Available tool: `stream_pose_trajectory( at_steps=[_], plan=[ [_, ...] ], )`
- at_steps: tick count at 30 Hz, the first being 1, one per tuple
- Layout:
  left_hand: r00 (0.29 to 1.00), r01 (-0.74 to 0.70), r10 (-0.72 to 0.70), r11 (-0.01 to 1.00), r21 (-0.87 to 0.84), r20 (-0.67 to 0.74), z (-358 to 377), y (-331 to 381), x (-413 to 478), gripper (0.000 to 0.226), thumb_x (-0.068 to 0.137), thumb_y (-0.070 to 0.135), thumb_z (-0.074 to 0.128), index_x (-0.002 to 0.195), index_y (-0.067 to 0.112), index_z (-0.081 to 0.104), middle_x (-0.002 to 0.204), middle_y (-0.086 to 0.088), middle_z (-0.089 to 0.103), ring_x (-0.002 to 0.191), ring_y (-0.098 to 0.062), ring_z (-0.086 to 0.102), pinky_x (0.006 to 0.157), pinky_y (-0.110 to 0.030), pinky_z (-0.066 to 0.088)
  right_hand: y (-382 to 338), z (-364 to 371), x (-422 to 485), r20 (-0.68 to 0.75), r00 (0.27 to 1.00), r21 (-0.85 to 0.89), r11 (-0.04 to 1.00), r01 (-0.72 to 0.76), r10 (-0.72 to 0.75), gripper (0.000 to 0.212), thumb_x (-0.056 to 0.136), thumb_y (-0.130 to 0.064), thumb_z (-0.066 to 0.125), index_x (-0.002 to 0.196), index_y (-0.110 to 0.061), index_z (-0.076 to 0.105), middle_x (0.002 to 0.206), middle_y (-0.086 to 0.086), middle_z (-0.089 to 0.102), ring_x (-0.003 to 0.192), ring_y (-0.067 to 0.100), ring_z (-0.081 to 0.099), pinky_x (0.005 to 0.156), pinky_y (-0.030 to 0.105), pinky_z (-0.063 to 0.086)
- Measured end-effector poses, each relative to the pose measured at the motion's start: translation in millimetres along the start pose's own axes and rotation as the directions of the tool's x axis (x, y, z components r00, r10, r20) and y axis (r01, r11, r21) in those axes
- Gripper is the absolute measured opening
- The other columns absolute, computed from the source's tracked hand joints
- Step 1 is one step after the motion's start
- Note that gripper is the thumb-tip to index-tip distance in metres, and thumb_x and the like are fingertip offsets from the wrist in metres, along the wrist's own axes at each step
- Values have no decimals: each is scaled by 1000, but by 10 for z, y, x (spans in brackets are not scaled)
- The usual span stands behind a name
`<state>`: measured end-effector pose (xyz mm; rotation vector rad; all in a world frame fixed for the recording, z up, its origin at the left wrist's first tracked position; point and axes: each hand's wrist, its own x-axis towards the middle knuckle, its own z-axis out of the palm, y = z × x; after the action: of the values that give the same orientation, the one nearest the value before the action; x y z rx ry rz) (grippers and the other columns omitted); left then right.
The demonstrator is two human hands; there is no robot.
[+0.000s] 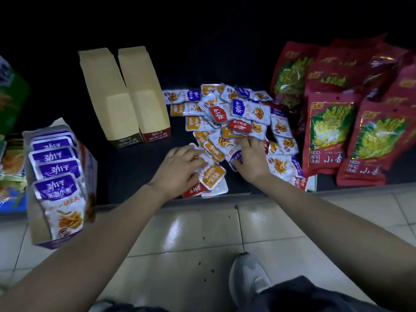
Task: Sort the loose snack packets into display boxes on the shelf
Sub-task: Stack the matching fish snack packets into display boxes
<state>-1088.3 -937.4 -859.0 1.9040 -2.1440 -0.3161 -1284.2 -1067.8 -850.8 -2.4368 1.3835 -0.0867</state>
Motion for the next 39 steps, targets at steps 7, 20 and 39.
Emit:
stream_pose_trajectory(
  at_steps=[7,20,39],
  plan=[
    [990,112,-123,983,-146,-72,10,-109,-31,28,90,18,63,118,20,66,132,-3,55,128,-25,42,103,-41,29,-46,-119,196,105,986,291,944,-156,130,66,72,-15,85,127,-5,50,116,10,55,108,24,51,93,34,45],
    [976,205,-220,884,-421,13,-355,343,597,51,91,36,65,138,19,52,129,-5,60,122,-22,52,102,-39,41,-162,-764,303,327,932,786,593,-177,-155,21,81,5,72,95,-9,64,74,-2,68,74,6,68,75,16,52],
    [634,493,-746,188,-849,203,-175,212,497,24,95,9,58,115,12,44,105,-2,59,88,-14,61,63,-21,49,33,-242,571,10,995,192,977,-96,96,64,86,-28,71,141,-14,42,140,13,39,130,30,39,108,44,33]
  ],
)
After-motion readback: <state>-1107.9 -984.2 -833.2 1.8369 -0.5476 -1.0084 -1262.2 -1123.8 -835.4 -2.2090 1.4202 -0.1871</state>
